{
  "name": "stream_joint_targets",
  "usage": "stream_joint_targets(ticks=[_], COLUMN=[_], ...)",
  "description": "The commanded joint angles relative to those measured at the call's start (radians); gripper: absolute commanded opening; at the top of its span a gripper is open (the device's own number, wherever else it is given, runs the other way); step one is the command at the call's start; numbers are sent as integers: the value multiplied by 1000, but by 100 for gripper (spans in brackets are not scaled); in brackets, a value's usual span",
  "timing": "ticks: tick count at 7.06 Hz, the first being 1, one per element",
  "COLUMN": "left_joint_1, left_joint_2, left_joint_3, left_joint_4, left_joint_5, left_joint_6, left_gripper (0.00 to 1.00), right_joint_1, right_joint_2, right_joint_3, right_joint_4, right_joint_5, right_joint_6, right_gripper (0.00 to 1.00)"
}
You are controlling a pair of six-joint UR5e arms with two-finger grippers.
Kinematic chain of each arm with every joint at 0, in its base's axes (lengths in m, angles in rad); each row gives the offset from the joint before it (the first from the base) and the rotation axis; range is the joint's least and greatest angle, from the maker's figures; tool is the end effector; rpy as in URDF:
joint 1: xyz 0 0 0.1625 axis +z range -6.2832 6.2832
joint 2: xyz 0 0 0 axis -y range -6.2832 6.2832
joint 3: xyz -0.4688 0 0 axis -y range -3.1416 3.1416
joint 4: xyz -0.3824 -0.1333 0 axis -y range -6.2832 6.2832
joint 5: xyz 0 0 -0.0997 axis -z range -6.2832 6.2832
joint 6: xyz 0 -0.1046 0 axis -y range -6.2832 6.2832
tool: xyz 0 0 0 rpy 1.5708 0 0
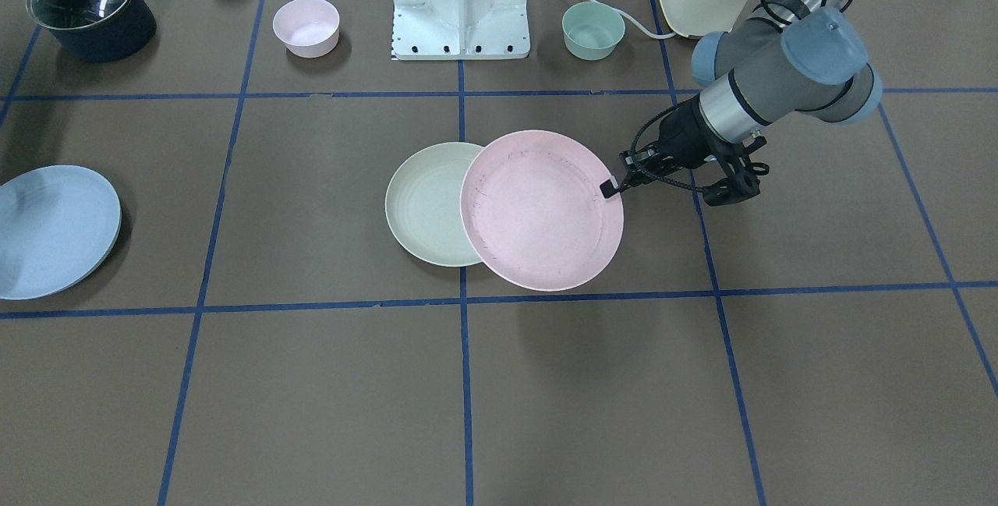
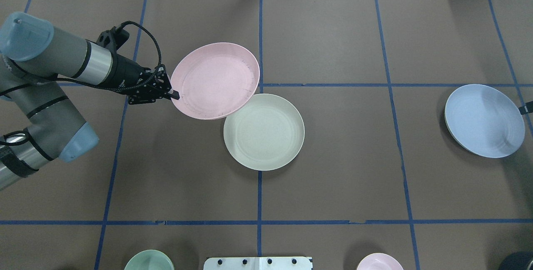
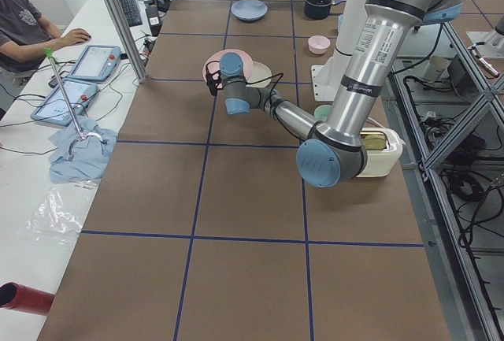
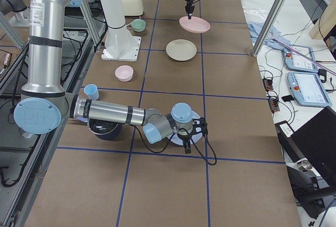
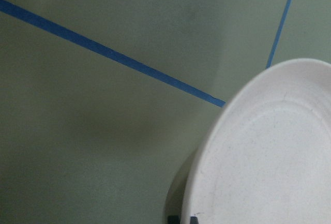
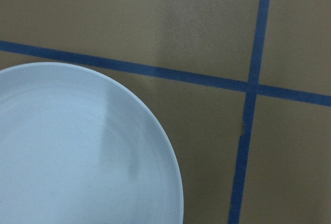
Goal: Stack three plates with pink and blue
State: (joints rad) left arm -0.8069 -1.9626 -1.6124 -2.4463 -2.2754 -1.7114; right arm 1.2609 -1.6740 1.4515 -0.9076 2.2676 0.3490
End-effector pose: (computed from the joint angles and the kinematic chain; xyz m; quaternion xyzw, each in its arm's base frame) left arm 0.3877 -0.4995 0.3595 -0.0719 0.6295 -0.1528 0.7585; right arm -0.0739 -0.4479 0.7432 0.0866 -0.3817 -0.0567 0.9185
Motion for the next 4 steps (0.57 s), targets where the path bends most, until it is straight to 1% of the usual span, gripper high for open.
stream_joint_targets(ticks=[1, 2, 3, 4], left_joint_1=[15, 15, 14, 14], left_joint_2=[-15, -13, -13, -13], left_joint_3=[-1, -3, -3, -3], left_joint_4=[18, 18, 18, 18], left_joint_5=[19, 19, 19, 19], left_joint_6=[-1, -1, 1, 1], left_gripper=[0, 0, 0, 0], right_joint_1=[-49, -49, -49, -48], right_joint_2=[22, 22, 22, 22], right_joint_3=[-58, -59, -57, -60], right_joint_4=[3, 3, 3, 3], right_joint_5=[3, 13, 44, 59], right_joint_6=[1, -1, -7, -11], right_gripper=[87, 64, 28, 0])
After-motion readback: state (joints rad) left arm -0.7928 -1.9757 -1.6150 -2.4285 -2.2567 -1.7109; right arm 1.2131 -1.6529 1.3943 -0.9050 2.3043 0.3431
